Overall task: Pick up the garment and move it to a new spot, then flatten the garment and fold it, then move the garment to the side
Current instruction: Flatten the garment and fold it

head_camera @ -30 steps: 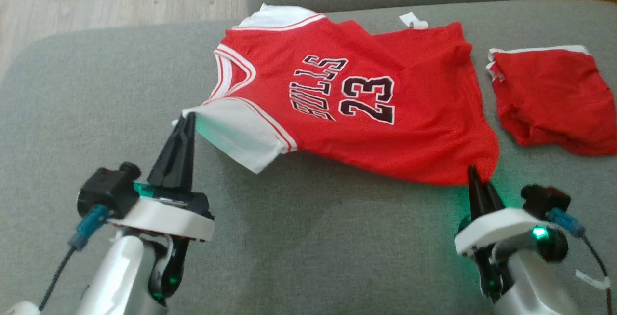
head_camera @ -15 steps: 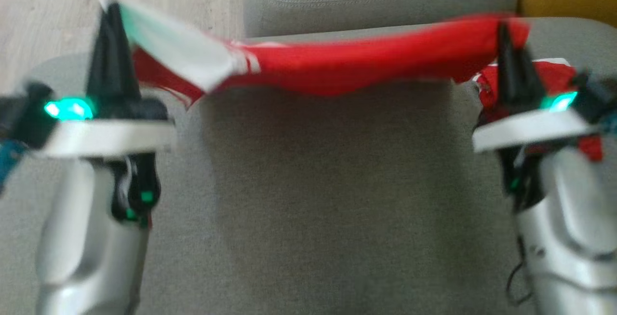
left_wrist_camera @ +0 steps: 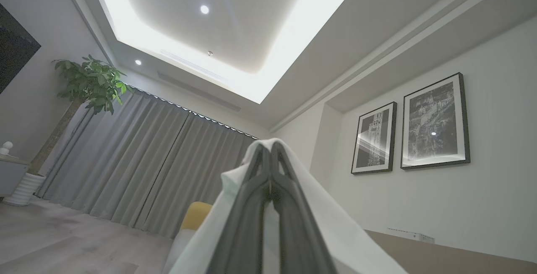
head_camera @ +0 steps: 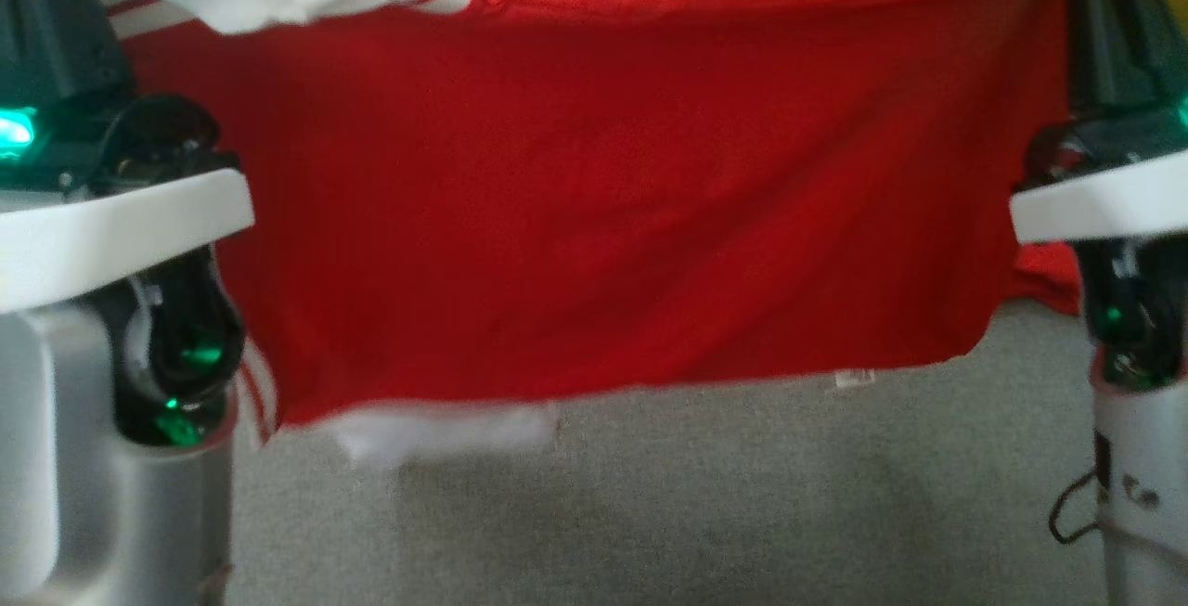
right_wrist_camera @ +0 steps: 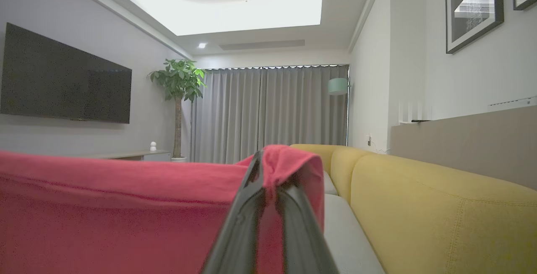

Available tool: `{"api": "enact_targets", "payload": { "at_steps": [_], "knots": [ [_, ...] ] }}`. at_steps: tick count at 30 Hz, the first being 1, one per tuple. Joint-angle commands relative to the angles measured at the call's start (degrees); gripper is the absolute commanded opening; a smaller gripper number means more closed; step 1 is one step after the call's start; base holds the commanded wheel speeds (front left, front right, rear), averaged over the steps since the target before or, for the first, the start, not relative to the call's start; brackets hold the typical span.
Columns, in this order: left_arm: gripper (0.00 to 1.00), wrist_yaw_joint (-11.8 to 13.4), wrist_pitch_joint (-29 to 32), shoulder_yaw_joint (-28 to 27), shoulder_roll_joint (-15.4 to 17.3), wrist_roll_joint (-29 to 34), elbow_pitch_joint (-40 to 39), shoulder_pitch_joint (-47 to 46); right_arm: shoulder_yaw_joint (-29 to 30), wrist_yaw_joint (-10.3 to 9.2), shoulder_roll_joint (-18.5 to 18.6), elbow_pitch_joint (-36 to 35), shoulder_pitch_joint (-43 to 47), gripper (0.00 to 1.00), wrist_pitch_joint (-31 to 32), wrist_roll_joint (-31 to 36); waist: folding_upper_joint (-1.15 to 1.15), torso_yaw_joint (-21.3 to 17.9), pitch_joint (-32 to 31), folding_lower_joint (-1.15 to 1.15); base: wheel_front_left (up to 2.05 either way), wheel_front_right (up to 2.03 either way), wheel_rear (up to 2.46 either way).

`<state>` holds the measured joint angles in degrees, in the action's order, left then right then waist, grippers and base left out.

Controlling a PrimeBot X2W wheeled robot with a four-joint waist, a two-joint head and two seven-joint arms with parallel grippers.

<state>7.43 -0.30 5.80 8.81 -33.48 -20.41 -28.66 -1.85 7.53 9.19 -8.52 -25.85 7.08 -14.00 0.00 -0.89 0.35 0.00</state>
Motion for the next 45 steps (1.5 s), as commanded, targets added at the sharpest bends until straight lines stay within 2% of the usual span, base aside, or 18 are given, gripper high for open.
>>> {"api": "enact_targets", "payload": {
  "at_steps": [1, 4, 8, 12, 16, 20, 24, 27, 30, 31, 35, 40, 45],
  "knots": [
    [0.00, 0.49, 1.96, -2.07, 2.52, -0.50, -3.13, -2.45, -0.22, -0.04, -0.14, -4.16, -0.59, 0.00, 1.74, 0.76, 0.00, 0.11, 0.68, 0.00, 0.00, 0.00, 0.00],
    [0.00, 0.21, 4.31, -2.42, 4.61, -0.28, -2.93, -4.78, 0.14, -0.04, -0.39, -7.32, -0.48, 0.00, 4.28, 1.47, 0.00, 0.25, 2.22, 0.00, 0.00, 0.00, 0.00],
    [0.00, -0.83, 6.22, -2.00, 5.83, -0.85, 1.18, -8.74, 0.05, -0.04, -0.23, -7.08, -2.11, 0.00, 6.43, 1.77, 0.00, 0.52, 4.58, 0.00, 0.00, 0.00, 0.00],
    [0.00, -3.41, 7.45, -2.24, 8.00, -1.71, 11.75, -17.89, -3.21, -0.04, 2.30, -3.34, -9.14, 0.00, 6.22, 2.26, 0.00, 0.72, 10.26, 0.00, 0.00, 0.00, 0.00],
    [0.00, -7.26, 6.39, -1.24, 11.18, 0.32, 24.93, -30.28, -6.67, -0.04, 4.21, 7.01, -21.33, 0.00, 4.08, 1.82, 0.00, 1.01, 17.34, 0.00, 0.00, 0.00, 0.00],
    [0.00, -10.30, 2.20, -0.29, 13.54, 3.41, 39.10, -43.79, -7.88, -0.04, 3.12, 21.17, -36.64, 0.00, -0.44, 0.55, 0.00, 1.50, 22.62, 0.00, 0.00, 0.00, 0.00],
    [0.00, -11.61, -3.03, 0.89, 13.52, 5.60, 50.50, -54.17, -7.55, -0.04, 2.91, 34.02, -48.70, 0.00, -8.16, 1.73, 0.00, 2.49, 25.38, 0.00, 0.00, 0.00, 0.00],
    [0.00, -12.53, -6.86, 2.07, 12.37, 6.22, 56.90, -57.47, -7.72, -0.04, 2.63, 42.26, -52.77, 0.00, -12.79, 2.70, 0.00, 3.23, 25.87, 0.00, 0.00, 0.00, 0.00],
    [0.00, -13.58, -9.76, 3.93, 11.18, 6.44, 61.88, -56.66, -9.35, -0.04, 2.24, 48.93, -52.67, 0.00, -14.90, 2.24, 0.00, 3.83, 25.44, 0.00, 0.00, 0.00, 0.00],
    [0.00, -14.18, -10.84, 5.57, 10.73, 6.48, 64.47, -54.61, -11.54, -0.04, 2.37, 52.54, -50.96, 0.00, -15.29, 1.60, 0.00, 4.06, 24.82, 0.00, 0.00, 0.00, 0.00],
    [0.00, -14.75, -11.96, 9.71, 10.68, 7.04, 67.70, -48.34, -16.87, -0.04, 2.94, 57.55, -45.59, 0.00, -15.45, -1.68, 0.00, 4.32, 22.75, 0.00, 0.00, 0.00, 0.00],
    [0.00, -14.89, -9.47, 15.95, 11.66, 5.80, 67.86, -36.76, -27.05, -0.04, 5.38, 60.48, -37.50, 0.00, -14.69, -5.06, 0.00, 4.55, 18.92, 0.00, 0.00, 0.00, 0.00],
    [0.00, -14.90, -4.70, 24.04, 14.42, 2.04, 61.90, -25.26, -35.02, -0.04, 9.25, 60.16, -31.32, 0.00, -10.10, -11.81, 0.00, 4.95, 14.31, 0.00, 0.00, 0.00, 0.00]
  ]
}}
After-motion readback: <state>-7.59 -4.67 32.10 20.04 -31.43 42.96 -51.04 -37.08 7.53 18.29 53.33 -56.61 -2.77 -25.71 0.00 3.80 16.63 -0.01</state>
